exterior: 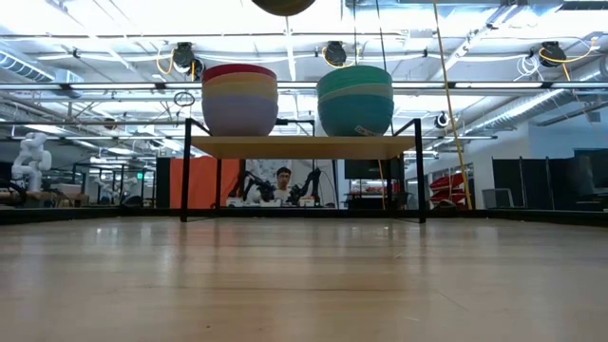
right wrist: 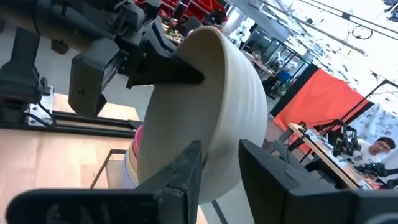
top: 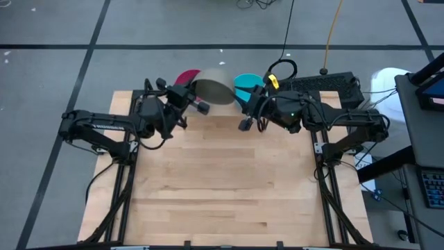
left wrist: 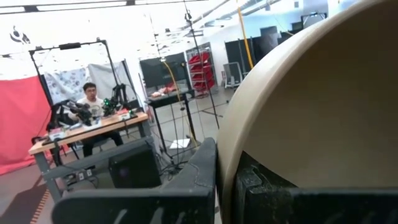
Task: Place and stack bowls onto a shelf
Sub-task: Stack the dark brown bowl on top of the sky blue bowl on the shelf
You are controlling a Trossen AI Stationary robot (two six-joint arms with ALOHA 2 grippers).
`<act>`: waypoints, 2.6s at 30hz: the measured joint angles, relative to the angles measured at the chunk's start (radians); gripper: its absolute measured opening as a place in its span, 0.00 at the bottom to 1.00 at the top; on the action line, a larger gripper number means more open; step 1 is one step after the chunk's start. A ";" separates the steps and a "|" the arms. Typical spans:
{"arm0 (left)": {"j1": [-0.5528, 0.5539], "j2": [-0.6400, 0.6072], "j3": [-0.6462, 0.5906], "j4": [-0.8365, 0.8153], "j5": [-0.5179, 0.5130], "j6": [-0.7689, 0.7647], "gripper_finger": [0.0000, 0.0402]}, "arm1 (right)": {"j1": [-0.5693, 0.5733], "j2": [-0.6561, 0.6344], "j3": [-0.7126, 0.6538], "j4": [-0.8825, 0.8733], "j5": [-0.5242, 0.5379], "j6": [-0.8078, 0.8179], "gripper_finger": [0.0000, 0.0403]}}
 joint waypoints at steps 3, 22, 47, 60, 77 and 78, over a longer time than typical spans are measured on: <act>-0.012 0.000 0.000 0.001 0.001 0.003 0.01 | 0.000 0.000 -0.034 0.053 0.001 -0.005 0.24; -0.075 -0.002 0.000 0.000 -0.017 -0.003 0.01 | -0.006 0.001 -0.266 0.590 0.101 -0.233 0.24; -0.111 0.068 0.001 0.021 -0.033 -0.002 0.02 | -0.070 0.004 -0.266 0.591 0.130 -0.208 0.05; -0.120 0.063 0.013 0.036 0.046 -0.068 0.25 | -0.083 0.002 -0.266 0.582 0.124 -0.239 0.00; -0.284 0.048 0.014 0.192 0.020 0.313 0.39 | -0.136 -0.031 -0.267 0.553 0.114 -0.285 0.01; -0.292 0.048 0.014 0.208 -0.015 0.348 0.39 | -0.138 -0.038 -0.267 0.553 0.114 -0.288 0.01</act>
